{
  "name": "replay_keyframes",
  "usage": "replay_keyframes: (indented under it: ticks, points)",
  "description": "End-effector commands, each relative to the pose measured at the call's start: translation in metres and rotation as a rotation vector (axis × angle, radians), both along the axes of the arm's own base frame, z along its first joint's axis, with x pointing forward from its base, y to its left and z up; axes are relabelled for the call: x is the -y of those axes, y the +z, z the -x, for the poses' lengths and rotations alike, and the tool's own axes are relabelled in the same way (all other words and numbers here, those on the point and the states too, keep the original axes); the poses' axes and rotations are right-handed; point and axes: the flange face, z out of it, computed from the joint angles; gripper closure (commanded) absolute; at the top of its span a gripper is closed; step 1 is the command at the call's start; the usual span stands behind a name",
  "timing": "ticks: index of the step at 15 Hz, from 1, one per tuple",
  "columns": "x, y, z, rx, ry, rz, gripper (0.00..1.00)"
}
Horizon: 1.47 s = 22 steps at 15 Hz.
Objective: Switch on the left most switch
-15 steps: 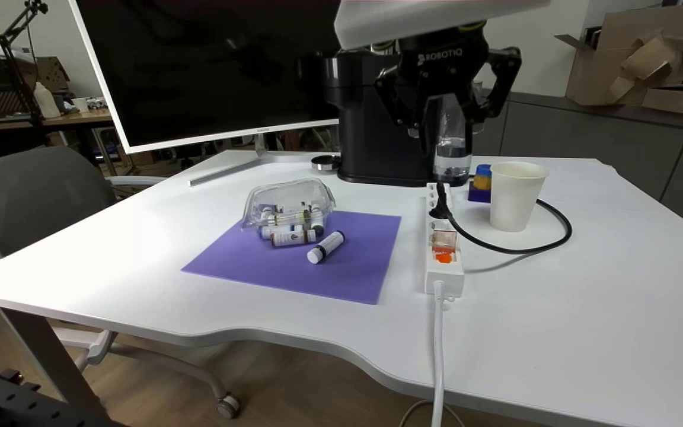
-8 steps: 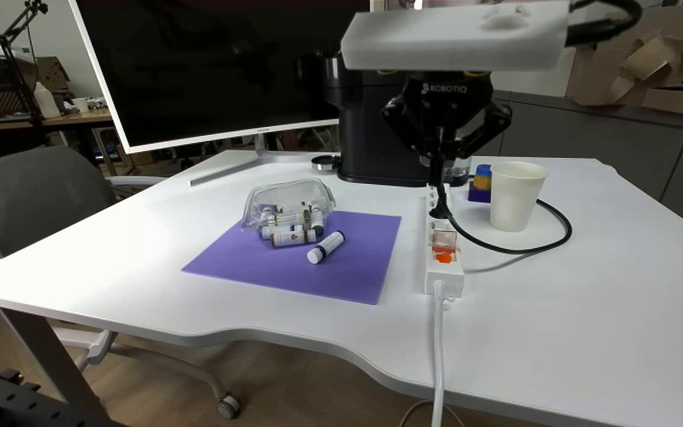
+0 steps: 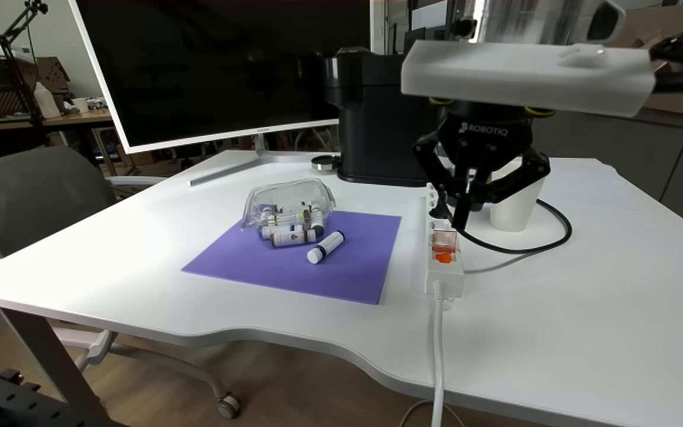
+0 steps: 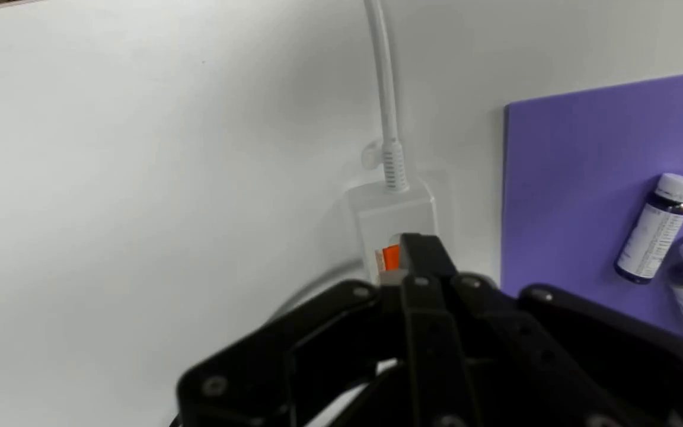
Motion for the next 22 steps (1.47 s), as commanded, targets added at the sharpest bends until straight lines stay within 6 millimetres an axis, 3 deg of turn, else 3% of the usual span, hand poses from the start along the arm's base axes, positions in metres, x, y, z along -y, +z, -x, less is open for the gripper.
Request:
replay_keyframes:
  ticks: [1, 7, 8, 13, 22]
  points:
    - [0.013, -0.006, -0.018, -0.043, 0.022, 0.009, 1.00]
    - [0.008, -0.018, -0.046, -0.116, 0.153, 0.037, 1.00]
    - [0.005, -0.016, -0.033, -0.095, 0.148, 0.036, 1.00]
    - [0.000, -0.020, -0.032, -0.098, 0.160, 0.045, 1.00]
    - [-0.010, -0.044, -0.053, -0.149, 0.345, 0.127, 1.00]
